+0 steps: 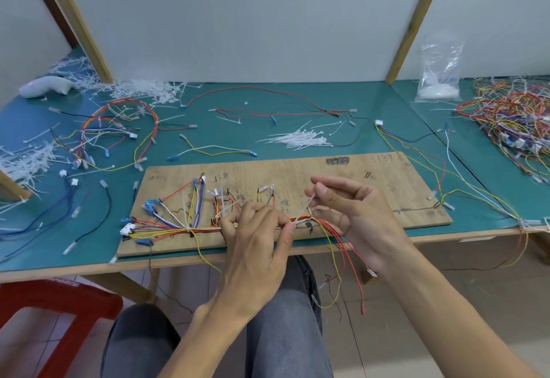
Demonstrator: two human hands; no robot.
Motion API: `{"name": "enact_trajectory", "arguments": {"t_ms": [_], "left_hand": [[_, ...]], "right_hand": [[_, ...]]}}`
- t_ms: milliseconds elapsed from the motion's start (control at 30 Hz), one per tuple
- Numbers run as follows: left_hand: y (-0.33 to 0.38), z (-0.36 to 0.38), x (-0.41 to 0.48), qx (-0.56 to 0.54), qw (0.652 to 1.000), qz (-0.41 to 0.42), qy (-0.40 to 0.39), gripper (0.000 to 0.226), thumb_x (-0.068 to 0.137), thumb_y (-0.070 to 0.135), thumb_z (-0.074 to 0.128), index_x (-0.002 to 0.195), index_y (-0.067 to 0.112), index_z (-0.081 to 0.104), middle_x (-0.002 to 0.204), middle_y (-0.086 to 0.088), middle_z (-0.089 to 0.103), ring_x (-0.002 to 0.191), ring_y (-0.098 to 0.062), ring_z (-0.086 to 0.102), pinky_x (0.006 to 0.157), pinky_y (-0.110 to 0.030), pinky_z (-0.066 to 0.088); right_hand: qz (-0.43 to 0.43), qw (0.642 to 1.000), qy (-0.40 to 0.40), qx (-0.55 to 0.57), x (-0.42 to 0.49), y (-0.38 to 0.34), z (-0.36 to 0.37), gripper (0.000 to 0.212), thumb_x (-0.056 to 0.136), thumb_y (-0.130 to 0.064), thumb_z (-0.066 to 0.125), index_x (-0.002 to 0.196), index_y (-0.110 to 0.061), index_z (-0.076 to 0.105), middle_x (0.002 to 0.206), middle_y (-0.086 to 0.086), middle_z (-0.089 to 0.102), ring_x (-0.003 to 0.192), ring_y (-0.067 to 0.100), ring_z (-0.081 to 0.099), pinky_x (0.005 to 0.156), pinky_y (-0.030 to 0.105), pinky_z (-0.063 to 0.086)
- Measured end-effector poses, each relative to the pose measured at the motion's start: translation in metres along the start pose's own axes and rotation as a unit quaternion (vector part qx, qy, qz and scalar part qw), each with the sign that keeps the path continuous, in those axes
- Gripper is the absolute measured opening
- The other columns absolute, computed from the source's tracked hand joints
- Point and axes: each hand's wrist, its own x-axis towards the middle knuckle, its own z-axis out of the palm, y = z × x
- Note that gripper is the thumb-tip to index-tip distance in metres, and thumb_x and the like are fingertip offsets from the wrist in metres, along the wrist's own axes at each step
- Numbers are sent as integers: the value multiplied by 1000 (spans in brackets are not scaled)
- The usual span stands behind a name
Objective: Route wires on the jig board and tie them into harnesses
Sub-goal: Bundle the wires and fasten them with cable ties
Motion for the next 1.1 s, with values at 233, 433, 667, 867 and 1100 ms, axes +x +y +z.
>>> {"name": "enact_trajectory", "arguments": {"t_ms": [233, 433, 667, 867, 1100], "left_hand": [[-1, 12, 3, 3, 1000, 13, 12, 24, 108, 40, 47, 94, 27, 61, 99, 18, 62, 110, -13, 52, 94, -40, 27], [-4, 23, 7, 20, 999, 15, 36, 21, 108, 35, 51, 94, 25, 62, 98, 17, 62, 108, -13, 52, 90, -35, 23], [-11, 23, 22, 202, 977, 48, -42, 25, 101, 48, 56, 106, 27, 70, 115, 10, 65, 117, -23, 51, 92, -44, 33], [-7, 22, 38, 317, 940, 43, -117, 17, 84, 30, 85, 93, 26, 71, 99, 5, 65, 105, -27, 48, 79, -43, 26], [-10, 29, 41, 322, 940, 36, -110, 22, 85, 18, 82, 95, 26, 65, 102, 7, 63, 108, -26, 48, 80, -42, 26]], "right_hand": [[-104, 986, 20, -132, -4, 8, 5, 32, 88, -25, 82, 118, -15, 77, 100, 13, 81, 92, 24, 78, 81, 28, 61], [21, 999, 11, -28, 1, 10, -6, 42, 85, -16, 83, 124, -3, 72, 110, 20, 79, 92, 23, 77, 84, 32, 64], [-124, 974, 62, -179, 25, 12, -14, 15, 92, -27, 81, 100, -15, 83, 95, 8, 82, 82, 16, 73, 73, 22, 56], [-138, 945, 93, -283, 53, 25, -21, 17, 87, -33, 86, 100, -22, 85, 96, -8, 82, 88, 19, 77, 81, 42, 63], [-157, 916, 71, -363, 59, 38, -30, 10, 87, -27, 87, 96, -23, 86, 85, -10, 79, 59, 10, 52, 59, 29, 49]]}}
